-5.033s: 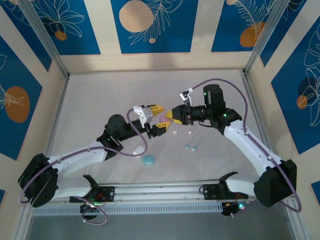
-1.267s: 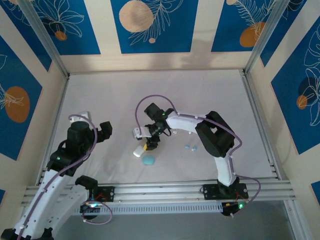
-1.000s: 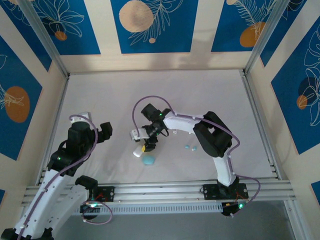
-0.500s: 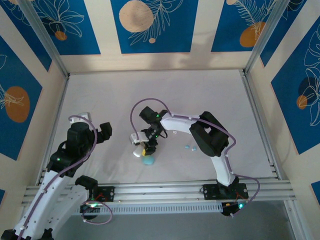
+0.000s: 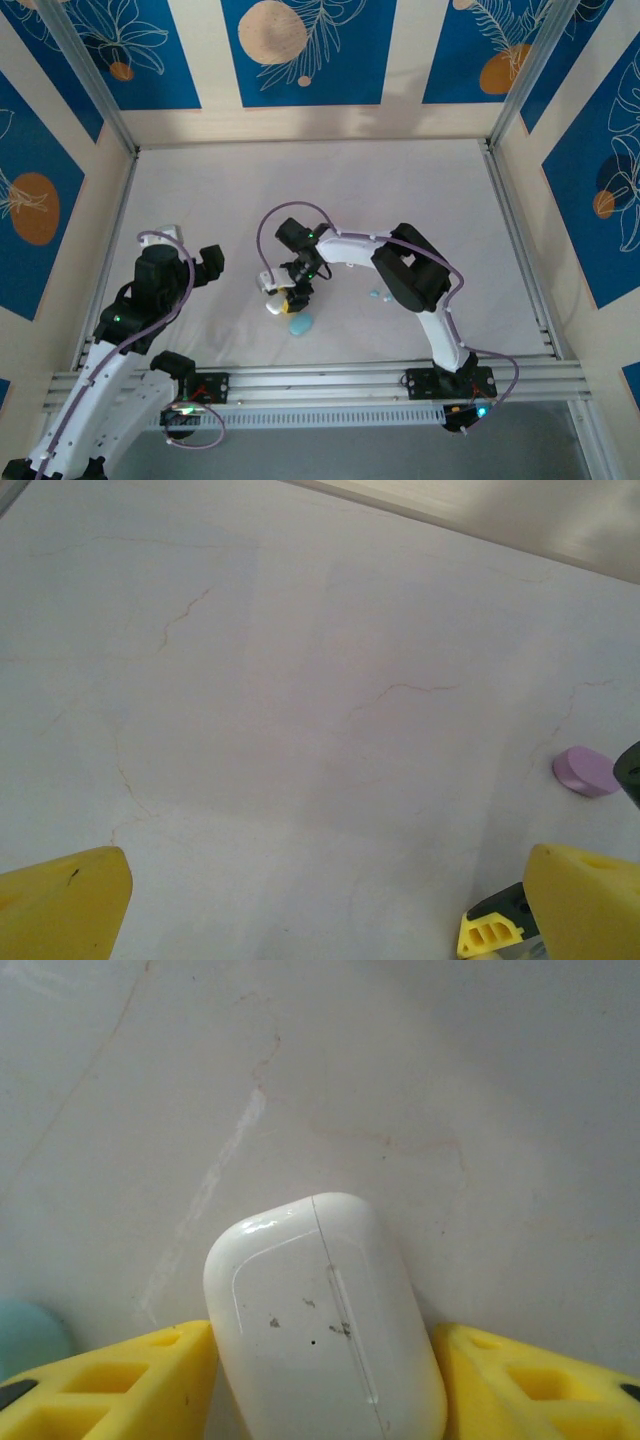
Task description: Insert wireless bluetooth earbuds into charging case
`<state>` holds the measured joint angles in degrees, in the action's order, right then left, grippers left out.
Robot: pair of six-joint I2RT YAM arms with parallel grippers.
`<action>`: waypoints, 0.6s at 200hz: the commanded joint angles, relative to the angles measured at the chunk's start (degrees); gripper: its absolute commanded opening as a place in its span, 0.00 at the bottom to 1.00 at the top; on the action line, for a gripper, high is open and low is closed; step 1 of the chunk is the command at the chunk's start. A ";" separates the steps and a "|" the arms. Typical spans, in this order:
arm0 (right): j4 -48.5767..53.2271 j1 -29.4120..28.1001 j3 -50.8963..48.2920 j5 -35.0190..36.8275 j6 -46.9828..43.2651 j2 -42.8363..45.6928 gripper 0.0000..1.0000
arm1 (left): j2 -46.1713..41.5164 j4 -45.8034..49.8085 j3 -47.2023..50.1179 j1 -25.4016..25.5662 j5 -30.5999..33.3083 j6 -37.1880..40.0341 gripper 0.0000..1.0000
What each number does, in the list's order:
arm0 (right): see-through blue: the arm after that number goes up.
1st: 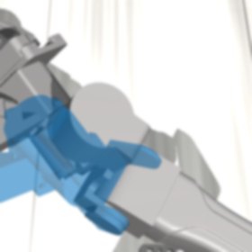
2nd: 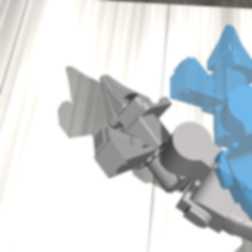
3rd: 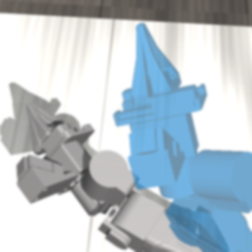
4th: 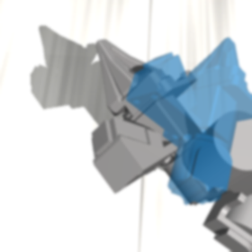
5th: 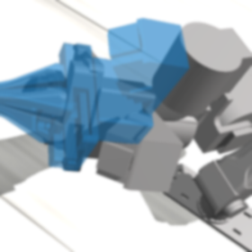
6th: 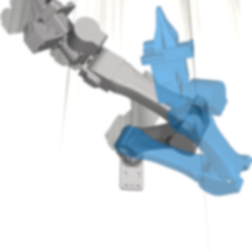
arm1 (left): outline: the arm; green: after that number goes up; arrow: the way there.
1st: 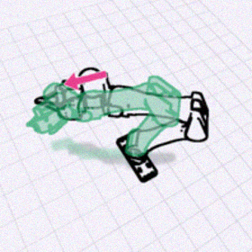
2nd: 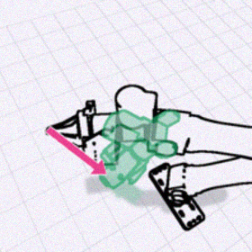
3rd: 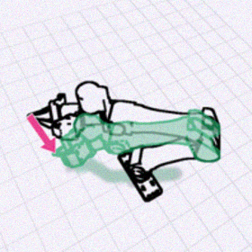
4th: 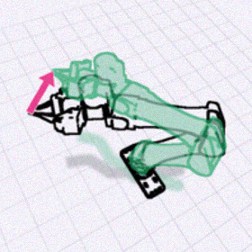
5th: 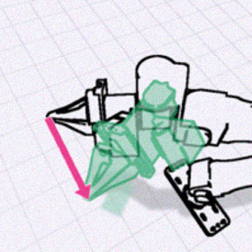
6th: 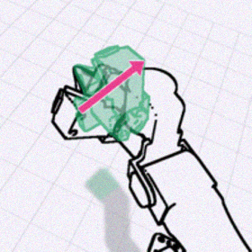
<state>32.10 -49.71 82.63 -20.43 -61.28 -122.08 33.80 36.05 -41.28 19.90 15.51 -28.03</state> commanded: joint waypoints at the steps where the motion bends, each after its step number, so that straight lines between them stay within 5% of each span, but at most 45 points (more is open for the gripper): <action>1: -0.21 -0.52 -0.19 1.53 0.63 -0.97 0.57 | -0.30 -0.36 0.60 -0.65 -0.65 -0.27 1.00; 69: -12.98 2.95 -12.96 6.16 10.53 8.31 0.45 | 0.62 -3.49 1.30 -0.64 -4.26 -0.97 0.99; 120: -27.54 4.62 -26.14 10.05 22.90 20.56 0.43 | 4.85 -12.62 2.91 -0.63 -17.46 -1.06 0.93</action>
<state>13.93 -45.47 61.54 -13.21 -46.92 -108.03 36.86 30.39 -39.29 19.88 7.33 -28.60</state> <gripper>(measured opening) 0.454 0.941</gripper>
